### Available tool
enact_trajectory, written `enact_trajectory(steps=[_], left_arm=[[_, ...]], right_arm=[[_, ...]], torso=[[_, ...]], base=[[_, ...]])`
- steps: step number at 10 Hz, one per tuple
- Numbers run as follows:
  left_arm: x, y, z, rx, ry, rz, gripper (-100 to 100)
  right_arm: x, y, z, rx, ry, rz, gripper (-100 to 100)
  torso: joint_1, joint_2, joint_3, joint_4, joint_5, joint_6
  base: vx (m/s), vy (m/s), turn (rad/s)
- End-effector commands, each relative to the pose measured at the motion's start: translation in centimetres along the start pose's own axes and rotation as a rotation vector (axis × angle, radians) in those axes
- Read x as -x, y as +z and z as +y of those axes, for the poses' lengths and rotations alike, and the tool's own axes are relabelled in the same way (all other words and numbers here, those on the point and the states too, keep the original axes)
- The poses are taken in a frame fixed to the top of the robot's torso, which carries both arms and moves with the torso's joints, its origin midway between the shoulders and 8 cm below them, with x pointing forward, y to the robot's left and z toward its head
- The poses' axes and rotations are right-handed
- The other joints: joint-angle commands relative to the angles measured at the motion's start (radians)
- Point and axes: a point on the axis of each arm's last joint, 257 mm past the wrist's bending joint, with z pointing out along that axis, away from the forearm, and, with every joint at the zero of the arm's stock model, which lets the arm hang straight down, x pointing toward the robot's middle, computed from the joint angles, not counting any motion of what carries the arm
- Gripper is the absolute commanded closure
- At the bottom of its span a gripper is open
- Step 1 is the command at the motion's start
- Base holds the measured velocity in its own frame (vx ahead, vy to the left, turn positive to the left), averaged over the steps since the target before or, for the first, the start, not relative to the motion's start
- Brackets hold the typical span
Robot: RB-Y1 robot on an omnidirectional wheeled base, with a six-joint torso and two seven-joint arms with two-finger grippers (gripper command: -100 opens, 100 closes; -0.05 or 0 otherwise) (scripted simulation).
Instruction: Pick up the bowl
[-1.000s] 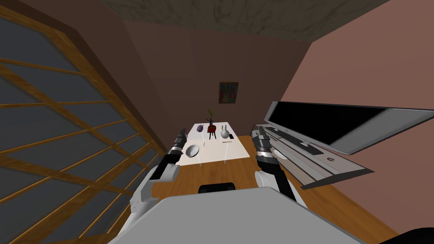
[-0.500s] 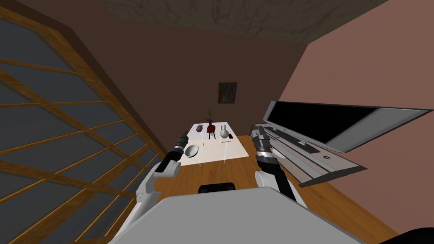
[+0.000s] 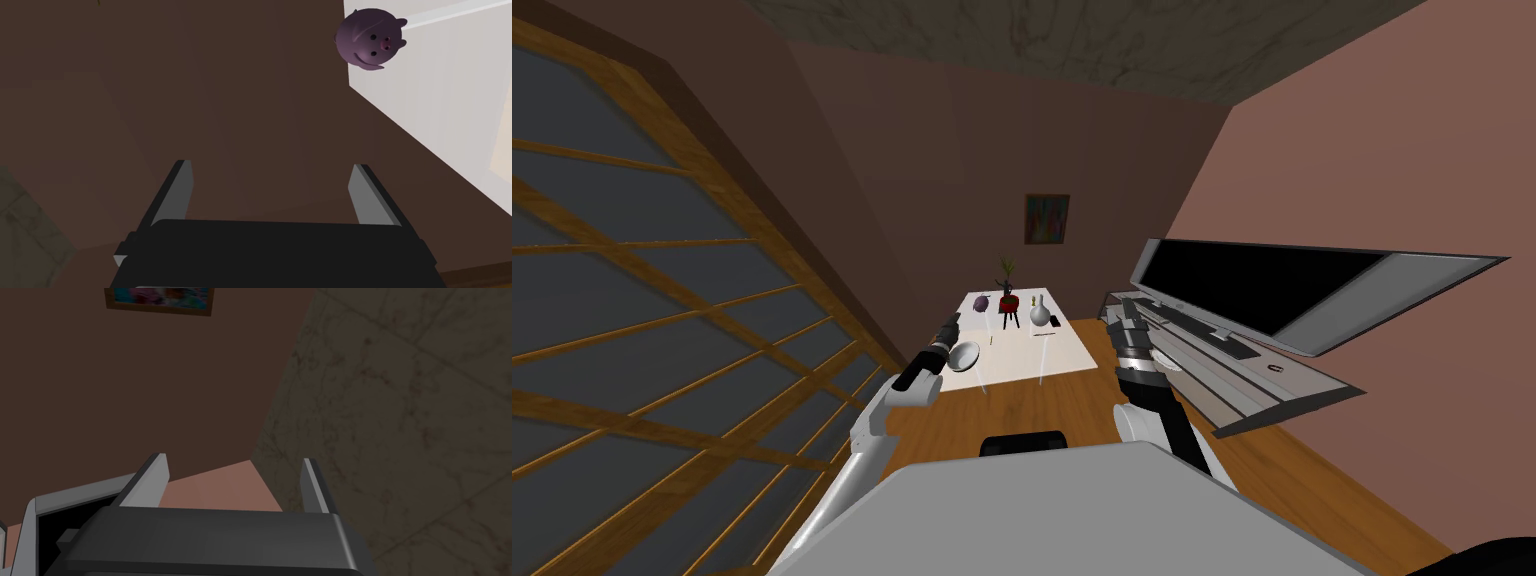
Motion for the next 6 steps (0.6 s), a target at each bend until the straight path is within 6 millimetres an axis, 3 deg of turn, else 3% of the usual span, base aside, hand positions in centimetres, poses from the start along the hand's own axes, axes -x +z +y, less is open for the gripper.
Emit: enact_trajectory(steps=[1,6], left_arm=[[0.1,0.1,0.7,0.032,-0.001,0.003,-100],[0.2,1.5,4.8,0.179,-0.008,0.019,-100]], right_arm=[[0.0,0.0,0.0,0.000,0.000,0.000,0],[0.0,0.0,0.0,0.000,0.000,0.000,0]], torso=[[0.000,0.000,0.000,0.000,0.000,0.000],[0.000,0.000,0.000,0.000,0.000,0.000]], base=[[0.000,0.000,0.000],[-0.004,0.000,-0.018]])
